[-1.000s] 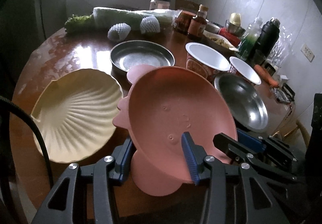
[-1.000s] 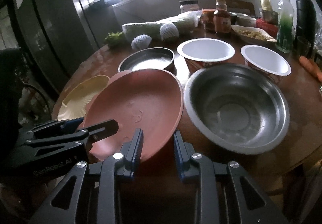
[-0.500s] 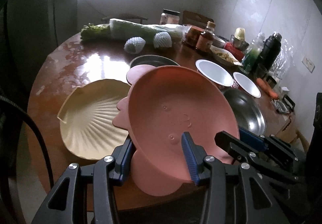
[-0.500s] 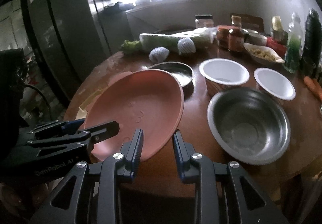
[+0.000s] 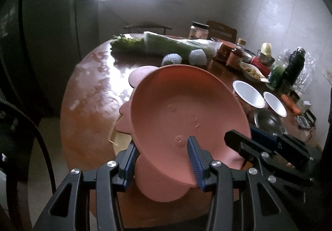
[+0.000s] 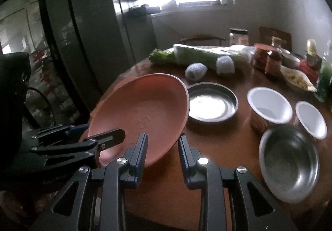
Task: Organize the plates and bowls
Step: 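Lift the pink pig plate with the left tool over the shell plate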
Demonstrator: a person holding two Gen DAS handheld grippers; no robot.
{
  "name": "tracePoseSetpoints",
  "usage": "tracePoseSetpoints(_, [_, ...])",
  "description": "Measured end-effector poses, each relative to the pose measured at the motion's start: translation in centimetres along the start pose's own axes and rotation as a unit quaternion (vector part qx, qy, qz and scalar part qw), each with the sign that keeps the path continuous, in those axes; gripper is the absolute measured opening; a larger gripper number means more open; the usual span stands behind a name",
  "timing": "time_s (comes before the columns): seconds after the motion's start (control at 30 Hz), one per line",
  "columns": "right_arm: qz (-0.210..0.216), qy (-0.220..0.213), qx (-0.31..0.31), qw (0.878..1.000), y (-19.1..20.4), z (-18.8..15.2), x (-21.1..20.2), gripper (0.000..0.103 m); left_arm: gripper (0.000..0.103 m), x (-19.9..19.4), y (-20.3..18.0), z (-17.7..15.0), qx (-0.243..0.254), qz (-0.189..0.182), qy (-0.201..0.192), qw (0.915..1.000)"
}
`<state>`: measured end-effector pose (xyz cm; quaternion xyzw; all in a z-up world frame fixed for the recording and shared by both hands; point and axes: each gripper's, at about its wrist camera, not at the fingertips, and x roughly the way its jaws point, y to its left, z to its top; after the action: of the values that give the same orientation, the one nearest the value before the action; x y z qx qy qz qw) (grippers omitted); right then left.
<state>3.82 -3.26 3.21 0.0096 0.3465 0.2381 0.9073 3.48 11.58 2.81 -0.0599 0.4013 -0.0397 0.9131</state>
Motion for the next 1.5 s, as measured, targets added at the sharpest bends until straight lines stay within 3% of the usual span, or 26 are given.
tracePoseSetpoints(0.2, [0.003,-0.003,-0.007,1.0,1.0,1.2,1.4,0.031,0.047,0.8,1.6,0.6,-0.007,0.007,0.006,0.9999])
tracePoseSetpoints(0.73, [-0.005,0.033,0.021,0.999,0.5,-0.6,4.2,0.031,0.045,3.8,2.3,-0.7,-0.017,0.009,0.032,0.9993])
tracePoseSetpoints(1.5, [0.006,0.075,0.021,0.997,1.6,-1.6,6.7,0.033,0.045,4.8,4.1,-0.9,-0.035,0.019,0.033,0.9987])
